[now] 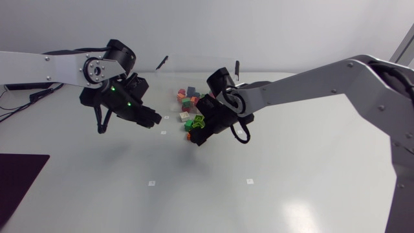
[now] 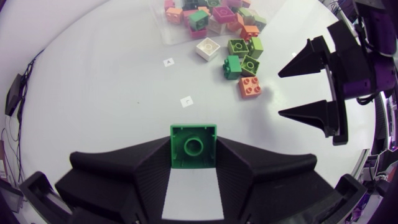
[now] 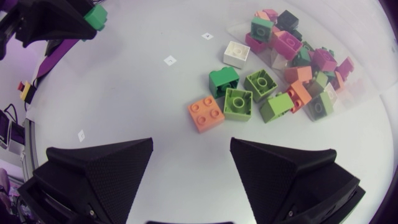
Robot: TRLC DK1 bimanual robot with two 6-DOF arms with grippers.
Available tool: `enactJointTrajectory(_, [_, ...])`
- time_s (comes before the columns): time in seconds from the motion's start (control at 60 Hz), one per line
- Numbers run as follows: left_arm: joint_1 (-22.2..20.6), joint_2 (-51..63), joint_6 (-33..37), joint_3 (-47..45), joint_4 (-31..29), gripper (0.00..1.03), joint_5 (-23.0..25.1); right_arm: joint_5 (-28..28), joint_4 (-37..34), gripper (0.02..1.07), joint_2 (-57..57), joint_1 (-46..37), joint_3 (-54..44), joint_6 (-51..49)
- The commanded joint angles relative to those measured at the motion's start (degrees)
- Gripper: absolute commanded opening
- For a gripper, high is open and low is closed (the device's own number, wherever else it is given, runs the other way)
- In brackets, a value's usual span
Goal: Place the duplo bricks in the container
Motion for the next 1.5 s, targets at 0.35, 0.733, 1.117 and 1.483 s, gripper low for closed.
enactJointTrajectory(0.35, [4.39,-4.88,3.81,-1.85,0.0,0.36,2.6,2.3,-13.67,0.92,11.55,2.58,16.34,-4.08])
enactJointTrajectory(0.733, [5.8,-6.46,4.87,-2.82,0.09,0.36,2.95,2.65,-24.22,0.92,17.62,1.96,27.94,-5.23])
enactJointTrajectory(1.117, [6.68,-8.39,5.66,-3.7,0.09,0.36,3.47,2.74,-34.15,0.92,21.93,3.19,36.91,-7.69])
enactJointTrajectory(1.483, [6.68,-9.27,5.74,-3.52,0.09,0.36,3.91,5.73,-38.11,0.92,25.27,4.42,44.29,2.77])
